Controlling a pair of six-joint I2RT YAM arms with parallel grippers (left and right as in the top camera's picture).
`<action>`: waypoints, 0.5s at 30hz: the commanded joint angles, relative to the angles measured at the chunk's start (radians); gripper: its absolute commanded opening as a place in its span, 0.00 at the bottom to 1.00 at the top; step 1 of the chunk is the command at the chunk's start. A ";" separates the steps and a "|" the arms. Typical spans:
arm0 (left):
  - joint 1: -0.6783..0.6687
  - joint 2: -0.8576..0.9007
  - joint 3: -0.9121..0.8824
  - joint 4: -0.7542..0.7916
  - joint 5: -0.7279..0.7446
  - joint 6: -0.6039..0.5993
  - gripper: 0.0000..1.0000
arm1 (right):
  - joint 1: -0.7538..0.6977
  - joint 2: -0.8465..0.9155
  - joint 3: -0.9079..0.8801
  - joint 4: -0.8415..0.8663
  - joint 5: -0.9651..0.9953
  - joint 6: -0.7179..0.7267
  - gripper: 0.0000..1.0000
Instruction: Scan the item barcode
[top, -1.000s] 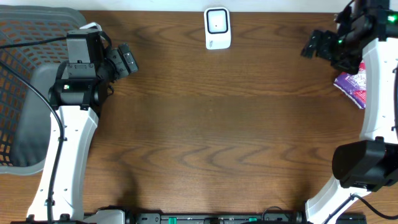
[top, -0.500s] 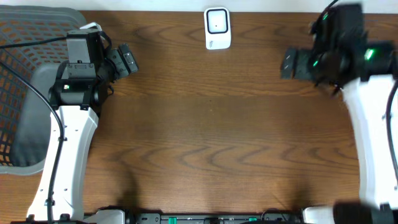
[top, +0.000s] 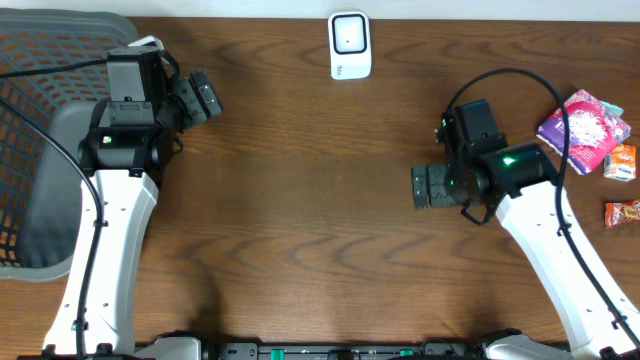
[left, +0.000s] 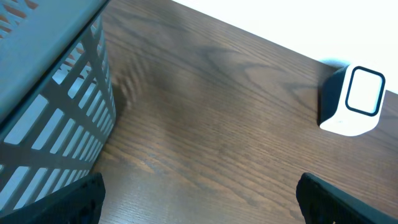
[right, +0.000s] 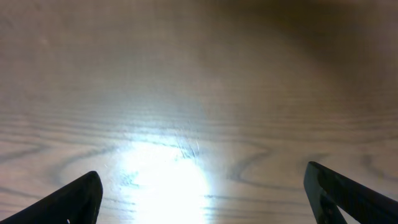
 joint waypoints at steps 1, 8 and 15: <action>0.000 0.005 0.012 0.000 -0.005 -0.002 0.98 | 0.009 -0.005 -0.032 0.003 0.011 -0.005 0.99; 0.000 0.005 0.012 0.000 -0.005 -0.002 0.98 | 0.008 -0.005 -0.038 0.003 0.013 -0.006 0.99; 0.000 0.005 0.012 0.000 -0.005 -0.002 0.98 | 0.008 -0.005 -0.038 -0.029 0.019 -0.006 0.99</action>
